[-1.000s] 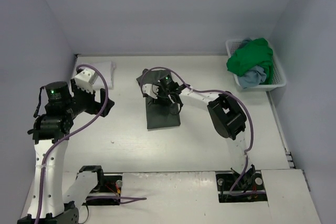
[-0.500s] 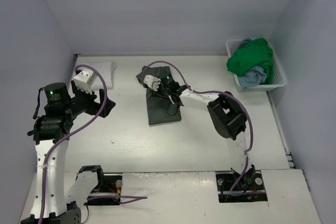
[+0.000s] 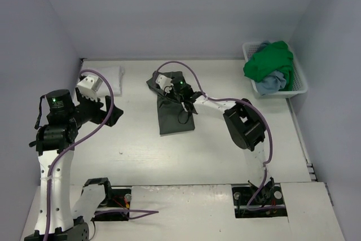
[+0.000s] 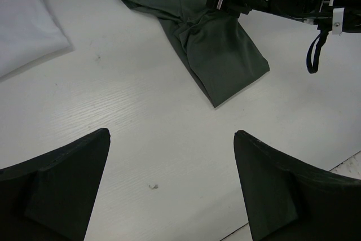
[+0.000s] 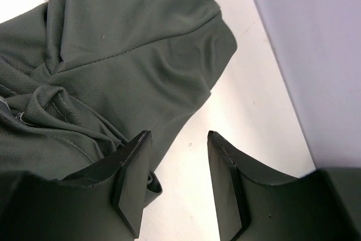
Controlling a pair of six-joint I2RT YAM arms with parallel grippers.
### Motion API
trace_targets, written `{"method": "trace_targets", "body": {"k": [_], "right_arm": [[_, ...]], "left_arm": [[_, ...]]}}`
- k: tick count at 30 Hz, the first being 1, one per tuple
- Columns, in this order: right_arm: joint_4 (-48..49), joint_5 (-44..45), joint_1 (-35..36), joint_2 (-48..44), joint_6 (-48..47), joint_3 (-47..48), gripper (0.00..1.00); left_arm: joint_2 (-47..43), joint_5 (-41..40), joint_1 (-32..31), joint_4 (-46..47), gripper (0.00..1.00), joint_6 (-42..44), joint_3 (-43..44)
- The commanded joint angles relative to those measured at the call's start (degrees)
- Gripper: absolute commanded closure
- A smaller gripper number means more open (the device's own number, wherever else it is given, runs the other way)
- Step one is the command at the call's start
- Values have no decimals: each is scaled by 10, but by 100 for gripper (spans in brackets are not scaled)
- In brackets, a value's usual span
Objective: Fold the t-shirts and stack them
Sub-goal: Fold the folded rectangular tshirt in 1/3 of the way, then grab one side of the 2/3 rectangular tshirt with right arm
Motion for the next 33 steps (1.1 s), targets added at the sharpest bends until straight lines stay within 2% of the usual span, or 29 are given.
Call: {"method": "trace_targets", "body": {"k": [1, 5, 11, 12, 13, 16, 19, 25, 33], "right_arm": [[35, 18, 0, 2, 12, 4, 59], [10, -1, 0, -55, 34, 2, 59], [-181, -107, 21, -138, 61, 19, 51], [-234, -131, 31, -143, 58, 14, 50], [-246, -126, 44, -151, 52, -17, 49], [-259, -107, 103, -185, 20, -113, 45], [-266, -111, 142, -207, 17, -162, 45], [-263, -150, 151, -229, 22, -218, 43], [-221, -141, 152, -233, 22, -242, 43]], "left_arm": [[-3, 20, 6, 34, 15, -8, 9], [-3, 22, 7, 34, 15, -9, 11], [-5, 18, 7, 33, 15, -2, 2], [-5, 18, 6, 32, 15, -1, 0], [-5, 18, 6, 30, 15, 0, 0], [-14, 15, 7, 32, 15, 0, -4], [-16, 16, 6, 33, 15, -1, -5], [-6, 18, 6, 32, 15, -1, -1], [-13, 14, 6, 30, 15, -3, 1]]}}
